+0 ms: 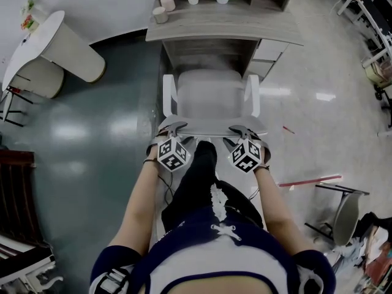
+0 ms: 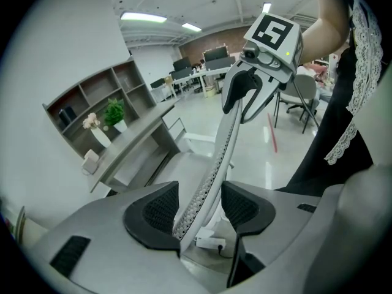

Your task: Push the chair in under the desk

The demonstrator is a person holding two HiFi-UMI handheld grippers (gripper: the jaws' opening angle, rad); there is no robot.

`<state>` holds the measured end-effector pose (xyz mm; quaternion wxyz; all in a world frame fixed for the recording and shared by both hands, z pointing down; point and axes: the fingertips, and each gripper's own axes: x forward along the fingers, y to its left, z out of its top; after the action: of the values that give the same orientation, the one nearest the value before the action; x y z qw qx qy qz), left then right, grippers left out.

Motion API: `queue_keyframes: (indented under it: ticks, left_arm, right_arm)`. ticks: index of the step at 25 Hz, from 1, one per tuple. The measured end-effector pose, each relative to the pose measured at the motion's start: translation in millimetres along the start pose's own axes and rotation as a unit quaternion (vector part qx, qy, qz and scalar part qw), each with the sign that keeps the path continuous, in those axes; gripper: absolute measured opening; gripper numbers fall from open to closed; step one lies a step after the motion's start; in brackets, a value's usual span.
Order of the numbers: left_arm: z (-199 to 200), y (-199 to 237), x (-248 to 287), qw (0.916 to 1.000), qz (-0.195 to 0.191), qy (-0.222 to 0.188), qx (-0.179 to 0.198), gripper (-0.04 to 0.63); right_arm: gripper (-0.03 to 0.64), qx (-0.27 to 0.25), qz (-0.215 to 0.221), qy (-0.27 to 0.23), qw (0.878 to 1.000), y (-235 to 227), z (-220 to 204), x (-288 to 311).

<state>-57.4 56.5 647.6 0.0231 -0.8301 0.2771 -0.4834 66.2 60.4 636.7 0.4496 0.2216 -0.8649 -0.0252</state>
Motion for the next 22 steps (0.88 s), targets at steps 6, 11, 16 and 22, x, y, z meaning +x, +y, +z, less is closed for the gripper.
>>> queue_keyframes:
  ticks: [6,11,16,22]
  left_arm:
    - [1,4,2,1.0000,0.000,0.002,-0.003,0.221]
    - [2,10,5,1.0000,0.002,0.002,-0.001,0.221]
    - [5,20,10,1.0000,0.007,-0.002,0.001,0.219]
    - [9,32,16,1.0000,-0.004,0.000,0.000,0.215]
  right_arm:
    - [0.160,-0.009,-0.005,-0.004,1.000,-5,1,1]
    - [0.160,-0.013,-0.008,-0.008,1.000,-11,3,5]
    - [0.160,-0.013,-0.005,-0.007,1.000,-23,5,10]
    - [0.160,-0.012,0.000,-0.007,1.000,-37,8,16]
